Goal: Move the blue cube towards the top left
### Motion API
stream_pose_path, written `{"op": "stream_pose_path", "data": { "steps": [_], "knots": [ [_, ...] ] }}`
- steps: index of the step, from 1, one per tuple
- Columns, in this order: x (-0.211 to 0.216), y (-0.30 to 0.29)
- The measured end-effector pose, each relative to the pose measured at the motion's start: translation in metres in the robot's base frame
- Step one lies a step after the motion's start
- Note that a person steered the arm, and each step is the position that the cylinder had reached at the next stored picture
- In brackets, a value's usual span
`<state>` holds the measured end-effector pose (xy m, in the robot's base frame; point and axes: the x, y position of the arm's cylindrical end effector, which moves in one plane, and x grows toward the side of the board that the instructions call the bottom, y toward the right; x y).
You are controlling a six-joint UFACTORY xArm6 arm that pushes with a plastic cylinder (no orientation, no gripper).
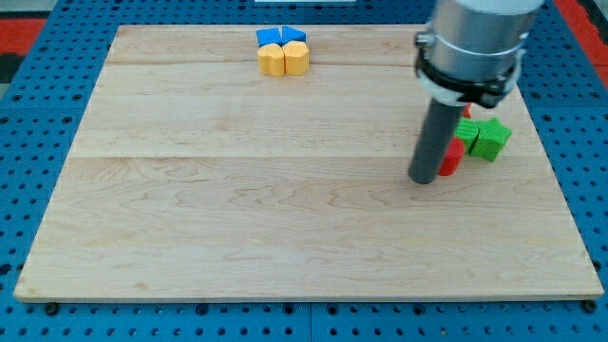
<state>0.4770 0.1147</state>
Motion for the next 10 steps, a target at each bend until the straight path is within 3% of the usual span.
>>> {"op": "stream_pose_path", "data": {
  "steps": [1, 2, 5, 8, 10],
  "knots": [
    [-0.002, -0.064],
    [-0.057, -0.115],
    [-0.260, -0.005],
    [-0.265, -0.019],
    [-0.264, -0.146]
  ]
}}
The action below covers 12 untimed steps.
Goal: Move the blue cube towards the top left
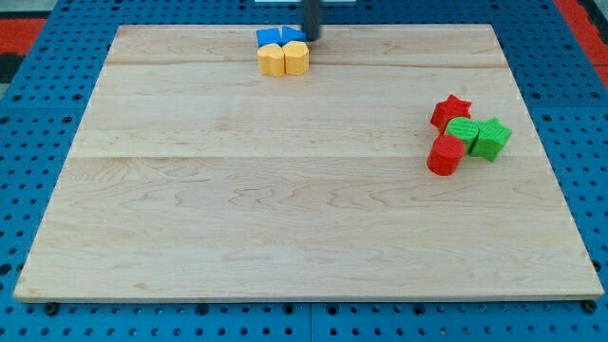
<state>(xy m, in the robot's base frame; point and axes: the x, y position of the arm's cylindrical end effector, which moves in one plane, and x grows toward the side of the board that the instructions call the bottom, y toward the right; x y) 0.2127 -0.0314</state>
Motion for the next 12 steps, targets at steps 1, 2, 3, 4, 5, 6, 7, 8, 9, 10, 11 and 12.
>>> {"op": "stream_pose_path", "data": {
  "steps": [1, 2, 3, 4, 5, 6, 7, 8, 9, 10, 11, 12],
  "knots": [
    [0.002, -0.039],
    [0.011, -0.046],
    [0.026, -0.051],
    [0.052, -0.059],
    [0.059, -0.075],
    [0.056, -0.158],
    [0.057, -0.152],
    [0.071, -0.160],
    [0.086, -0.182],
    [0.089, -0.257],
    [0.089, -0.273],
    [0.057, -0.265]
  ]
}}
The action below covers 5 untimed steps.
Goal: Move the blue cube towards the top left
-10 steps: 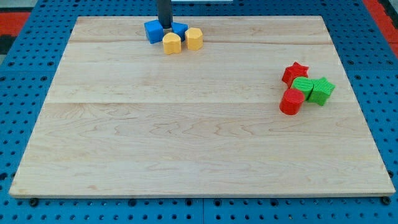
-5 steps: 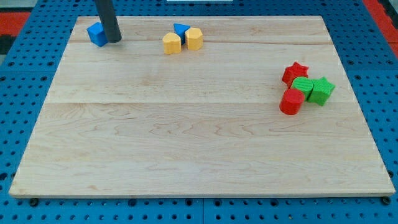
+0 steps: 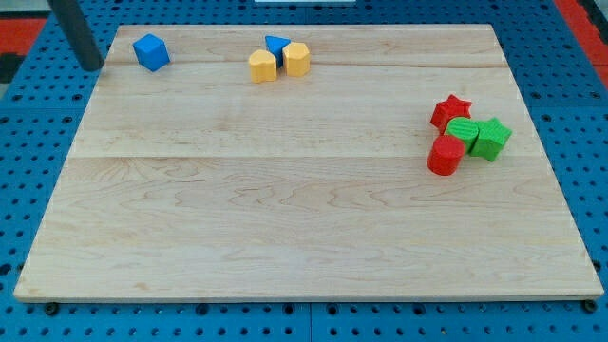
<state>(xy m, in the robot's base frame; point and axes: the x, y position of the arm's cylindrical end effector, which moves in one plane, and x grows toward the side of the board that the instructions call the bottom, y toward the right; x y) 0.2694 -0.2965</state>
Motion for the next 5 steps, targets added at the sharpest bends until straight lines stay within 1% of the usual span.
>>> {"op": "stream_pose_path", "data": {
  "steps": [1, 2, 3, 5],
  "knots": [
    [-0.011, 0.031],
    [-0.003, 0.035],
    [-0.003, 0.070],
    [-0.006, 0.091]
  ]
}}
